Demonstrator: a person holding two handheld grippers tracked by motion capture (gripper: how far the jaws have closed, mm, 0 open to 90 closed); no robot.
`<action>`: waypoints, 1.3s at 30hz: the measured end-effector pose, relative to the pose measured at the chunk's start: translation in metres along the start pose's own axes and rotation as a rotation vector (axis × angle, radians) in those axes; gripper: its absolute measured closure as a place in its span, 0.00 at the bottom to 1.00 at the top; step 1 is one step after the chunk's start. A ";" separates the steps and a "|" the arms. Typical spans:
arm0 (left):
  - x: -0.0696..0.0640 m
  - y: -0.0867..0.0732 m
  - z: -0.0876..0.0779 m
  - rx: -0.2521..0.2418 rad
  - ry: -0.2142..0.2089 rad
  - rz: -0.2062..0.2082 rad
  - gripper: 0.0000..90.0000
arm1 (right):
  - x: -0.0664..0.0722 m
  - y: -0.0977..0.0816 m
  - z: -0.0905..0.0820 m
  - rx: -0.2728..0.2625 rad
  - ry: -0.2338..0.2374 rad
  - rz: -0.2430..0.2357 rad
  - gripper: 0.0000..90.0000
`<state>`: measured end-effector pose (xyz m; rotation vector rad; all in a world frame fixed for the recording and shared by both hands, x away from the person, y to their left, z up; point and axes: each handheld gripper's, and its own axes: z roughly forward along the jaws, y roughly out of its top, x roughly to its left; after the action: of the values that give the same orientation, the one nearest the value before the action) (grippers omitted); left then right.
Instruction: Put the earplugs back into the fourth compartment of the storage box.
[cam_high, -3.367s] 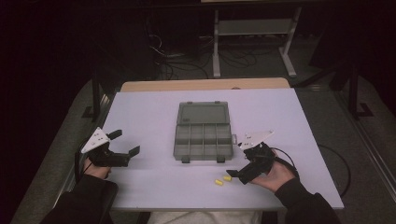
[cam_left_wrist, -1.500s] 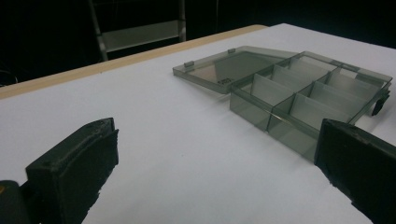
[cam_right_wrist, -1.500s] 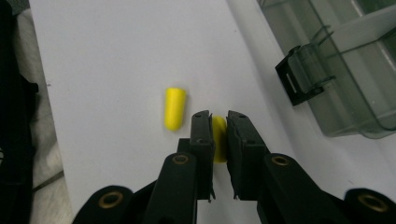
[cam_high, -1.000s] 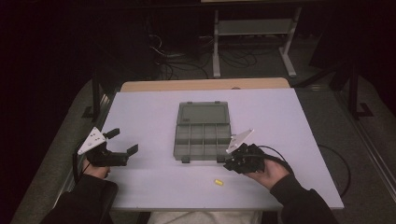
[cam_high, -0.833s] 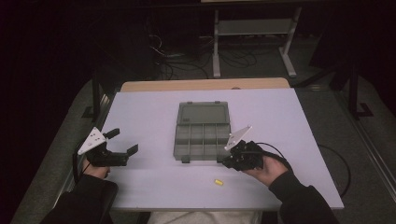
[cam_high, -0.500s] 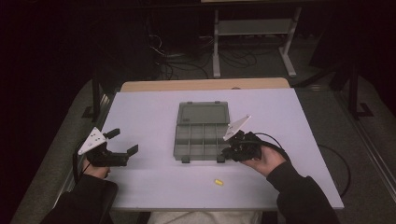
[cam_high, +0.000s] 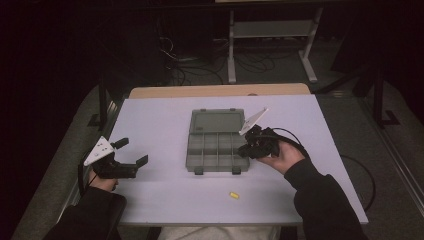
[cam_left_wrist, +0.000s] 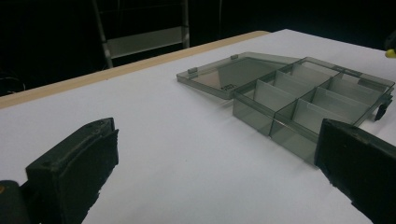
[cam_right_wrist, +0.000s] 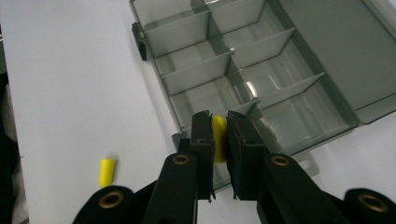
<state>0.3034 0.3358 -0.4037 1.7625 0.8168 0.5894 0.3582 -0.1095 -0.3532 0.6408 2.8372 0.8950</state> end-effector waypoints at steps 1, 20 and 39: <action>0.000 0.000 0.000 0.000 -0.001 -0.001 0.00 | -0.002 0.002 -0.001 -0.003 0.002 0.001 0.89; 0.000 0.000 0.000 -0.001 -0.003 0.000 0.00 | -0.043 0.023 0.004 0.028 -0.024 0.046 0.89; 0.000 0.000 0.001 0.003 -0.005 0.005 0.00 | -0.068 0.022 0.043 0.099 -0.017 0.094 0.89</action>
<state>0.3037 0.3353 -0.4042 1.7688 0.8099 0.5869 0.4370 -0.0994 -0.3783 0.7953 2.8718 0.7621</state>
